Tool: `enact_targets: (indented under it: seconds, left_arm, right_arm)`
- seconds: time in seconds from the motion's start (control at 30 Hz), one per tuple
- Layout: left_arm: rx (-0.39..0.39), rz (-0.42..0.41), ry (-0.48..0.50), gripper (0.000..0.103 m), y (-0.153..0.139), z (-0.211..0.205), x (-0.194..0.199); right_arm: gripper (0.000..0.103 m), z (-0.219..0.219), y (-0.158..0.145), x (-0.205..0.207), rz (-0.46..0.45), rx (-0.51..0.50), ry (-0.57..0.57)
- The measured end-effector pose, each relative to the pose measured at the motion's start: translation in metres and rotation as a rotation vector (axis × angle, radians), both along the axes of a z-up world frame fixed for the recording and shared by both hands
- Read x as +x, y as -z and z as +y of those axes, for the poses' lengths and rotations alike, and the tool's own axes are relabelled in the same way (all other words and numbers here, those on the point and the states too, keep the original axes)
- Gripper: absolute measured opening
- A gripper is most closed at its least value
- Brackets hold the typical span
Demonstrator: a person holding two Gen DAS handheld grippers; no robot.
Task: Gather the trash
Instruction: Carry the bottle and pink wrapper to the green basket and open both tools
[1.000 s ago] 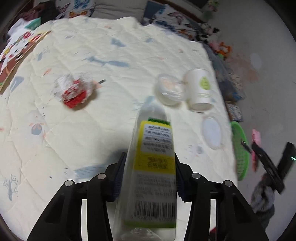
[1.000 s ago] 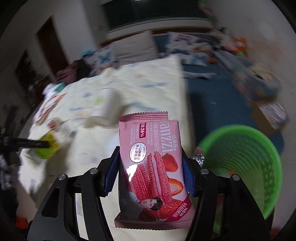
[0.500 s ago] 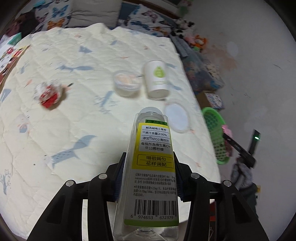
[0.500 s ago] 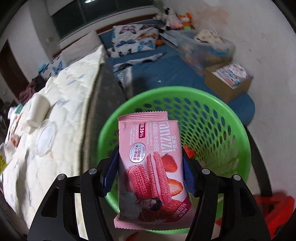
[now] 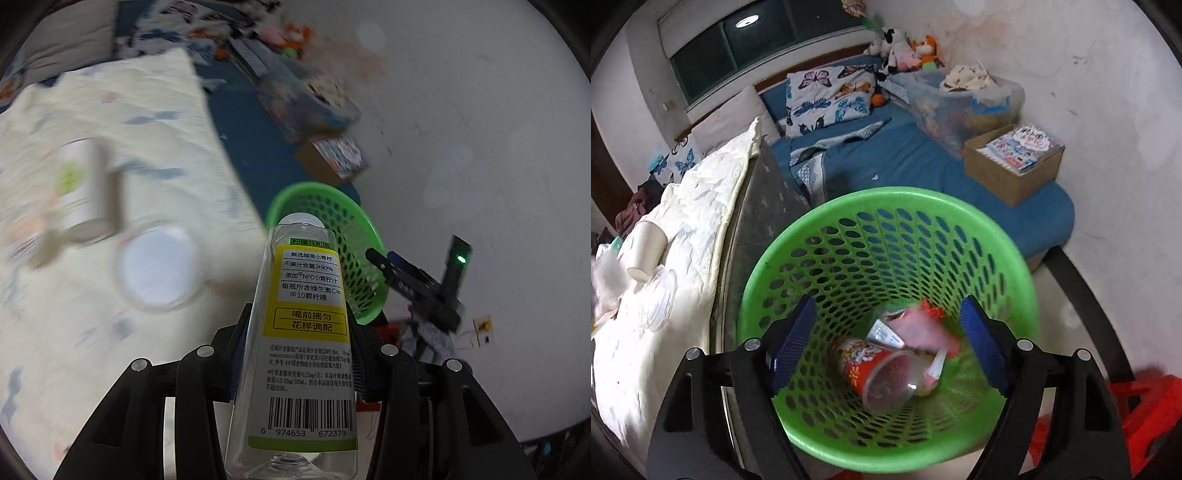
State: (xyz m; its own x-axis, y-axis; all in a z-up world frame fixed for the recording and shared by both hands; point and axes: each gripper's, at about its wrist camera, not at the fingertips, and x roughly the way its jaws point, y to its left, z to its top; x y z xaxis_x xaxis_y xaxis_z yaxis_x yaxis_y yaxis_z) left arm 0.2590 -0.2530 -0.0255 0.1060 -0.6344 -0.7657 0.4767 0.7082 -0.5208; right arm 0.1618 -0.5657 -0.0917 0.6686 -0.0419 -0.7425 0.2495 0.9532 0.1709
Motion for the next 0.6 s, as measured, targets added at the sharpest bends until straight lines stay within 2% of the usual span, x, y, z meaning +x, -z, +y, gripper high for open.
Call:
enact_targets:
  seconds: [0.17, 0.33, 0.6]
  left_arm:
    - [0.055, -0.004, 0.119, 0.044, 0.015, -0.082, 0.013]
    - [0.157, 0.003, 0.194, 0.044, 0.042, -0.155, 0.026]
    - [0.297, -0.006, 0.243, 0.044, 0.085, -0.210, 0.037]
  right_arm:
    - [0.081, -0.007, -0.014, -0.033, -0.048, -0.022, 0.014]
    - [0.081, -0.016, -0.020, -0.065, -0.090, -0.002, 0.043]
    - [0.081, -0.024, -0.013, -0.086, -0.111, 0.058, 0.073]
